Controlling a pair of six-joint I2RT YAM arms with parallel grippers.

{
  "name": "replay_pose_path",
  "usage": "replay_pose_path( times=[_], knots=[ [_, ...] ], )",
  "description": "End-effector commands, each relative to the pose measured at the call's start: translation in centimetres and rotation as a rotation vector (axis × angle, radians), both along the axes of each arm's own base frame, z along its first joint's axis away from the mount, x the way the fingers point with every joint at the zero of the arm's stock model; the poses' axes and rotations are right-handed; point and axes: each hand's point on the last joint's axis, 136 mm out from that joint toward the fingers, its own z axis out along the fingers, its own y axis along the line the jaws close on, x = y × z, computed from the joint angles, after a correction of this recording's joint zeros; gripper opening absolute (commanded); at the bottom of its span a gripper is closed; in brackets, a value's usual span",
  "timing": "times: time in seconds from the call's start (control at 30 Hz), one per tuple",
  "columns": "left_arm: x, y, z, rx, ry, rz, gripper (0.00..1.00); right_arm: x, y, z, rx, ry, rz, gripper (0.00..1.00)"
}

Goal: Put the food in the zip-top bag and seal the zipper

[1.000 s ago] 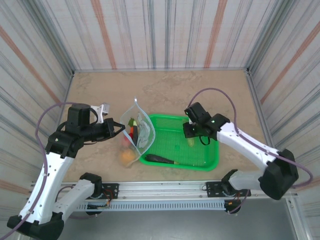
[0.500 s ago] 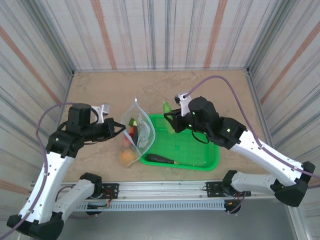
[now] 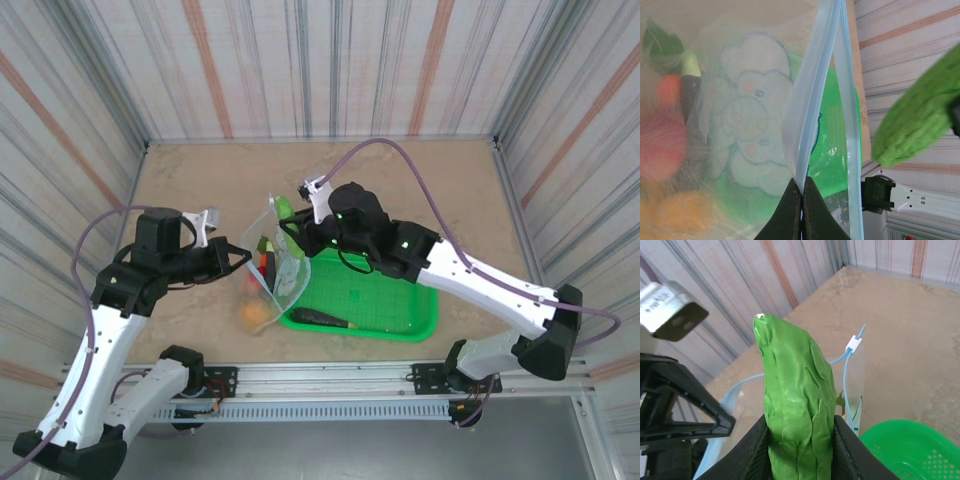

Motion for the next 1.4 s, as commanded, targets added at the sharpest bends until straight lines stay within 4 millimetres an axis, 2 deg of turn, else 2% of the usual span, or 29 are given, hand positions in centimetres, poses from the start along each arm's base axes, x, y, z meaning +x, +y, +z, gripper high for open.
replay_pose_path(
  times=[0.0,0.17,0.4,0.5,0.63,0.83,0.97,1.17,1.27,1.37],
  knots=[
    [-0.4,-0.3,0.2,-0.009,-0.009,-0.032,0.0,-0.6,2.0,0.5,0.037,-0.013,0.044,0.28],
    [-0.3,-0.3,0.5,-0.005,-0.02,-0.032,0.0,-1.3,3.7,-2.1,0.004,0.03,0.049,0.28],
    [-0.2,-0.2,1.0,-0.002,-0.036,-0.029,0.0,-1.7,4.3,-7.6,-0.024,0.143,0.008,0.3],
    [0.0,-0.3,1.1,-0.002,-0.037,-0.029,0.0,-1.8,4.5,-9.5,-0.043,0.191,-0.01,0.34],
    [0.0,-0.4,1.2,-0.004,-0.038,-0.031,0.0,-2.4,5.0,-10.5,-0.075,0.209,0.008,0.45],
    [-0.1,-0.3,0.9,0.0,-0.031,-0.03,0.0,-2.5,4.5,-9.7,-0.095,0.179,0.014,0.57],
    [0.0,-0.3,0.7,0.001,-0.028,-0.028,0.0,-2.5,4.2,-8.6,-0.095,0.157,0.02,0.57],
    [0.1,-0.3,0.6,0.001,-0.02,-0.028,0.0,-2.8,3.3,-4.6,-0.056,0.096,0.033,0.49],
    [0.0,-0.3,0.4,0.004,-0.017,-0.028,0.0,-2.5,1.9,-2.5,-0.029,0.061,0.0,0.48],
    [-0.1,-0.2,0.2,0.004,-0.013,-0.024,0.0,-1.8,-0.2,-1.4,-0.022,0.052,-0.045,0.48]
  ],
)
